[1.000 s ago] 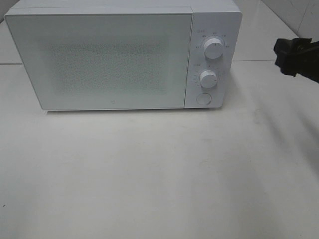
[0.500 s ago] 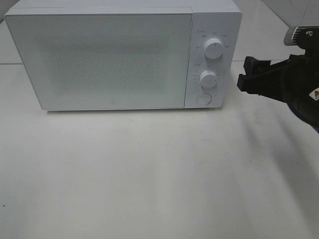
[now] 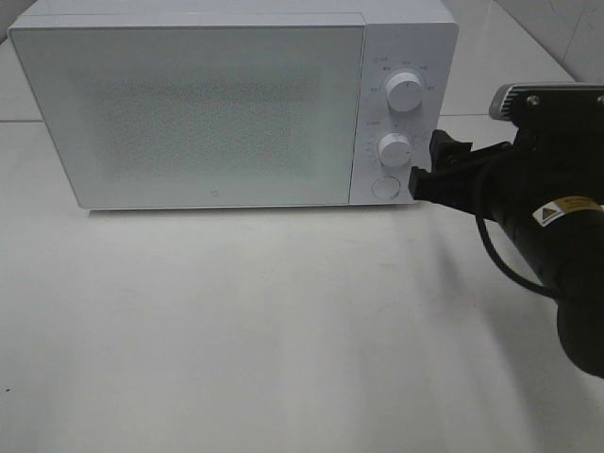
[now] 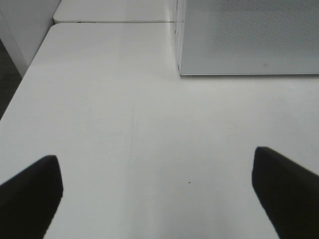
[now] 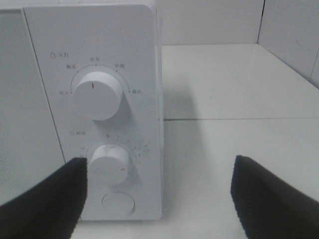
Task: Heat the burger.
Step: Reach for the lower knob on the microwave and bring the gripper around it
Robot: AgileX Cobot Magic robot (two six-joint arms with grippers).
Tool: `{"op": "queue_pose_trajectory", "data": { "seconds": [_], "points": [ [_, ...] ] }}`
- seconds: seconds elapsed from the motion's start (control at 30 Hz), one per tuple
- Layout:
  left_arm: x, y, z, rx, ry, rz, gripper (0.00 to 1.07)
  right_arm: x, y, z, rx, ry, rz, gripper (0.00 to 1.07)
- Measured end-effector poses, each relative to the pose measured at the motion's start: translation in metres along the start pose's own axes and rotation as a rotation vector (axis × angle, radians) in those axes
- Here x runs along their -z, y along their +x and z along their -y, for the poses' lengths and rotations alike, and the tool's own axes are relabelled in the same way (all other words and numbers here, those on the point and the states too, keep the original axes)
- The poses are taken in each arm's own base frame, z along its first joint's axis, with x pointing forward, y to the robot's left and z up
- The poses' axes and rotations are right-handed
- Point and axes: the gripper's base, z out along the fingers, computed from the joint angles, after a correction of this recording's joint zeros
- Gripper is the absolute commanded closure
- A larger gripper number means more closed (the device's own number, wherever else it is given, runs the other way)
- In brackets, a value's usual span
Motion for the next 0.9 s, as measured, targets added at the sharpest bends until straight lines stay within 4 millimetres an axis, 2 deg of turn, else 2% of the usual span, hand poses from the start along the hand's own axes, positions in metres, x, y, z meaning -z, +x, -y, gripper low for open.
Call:
{"op": "queue_pose_trajectory", "data": {
  "seconds": [0.17, 0.3, 0.6, 0.9],
  "points": [
    [0.000, 0.000, 0.000, 0.000, 0.000, 0.000, 0.09, 0.005, 0.014, -0.012, 0.043, 0.012, -0.058, 0.31],
    [0.000, 0.000, 0.000, 0.000, 0.000, 0.000, 0.09, 0.003, 0.018, -0.018, 0.053, 0.022, -0.072, 0.31],
    [0.000, 0.000, 0.000, 0.000, 0.000, 0.000, 0.09, -0.018, 0.019, -0.040, 0.045, 0.023, -0.057, 0.31],
    [0.000, 0.000, 0.000, 0.000, 0.000, 0.000, 0.09, -0.030, 0.019, -0.050, 0.033, 0.028, -0.045, 0.31]
  ]
}}
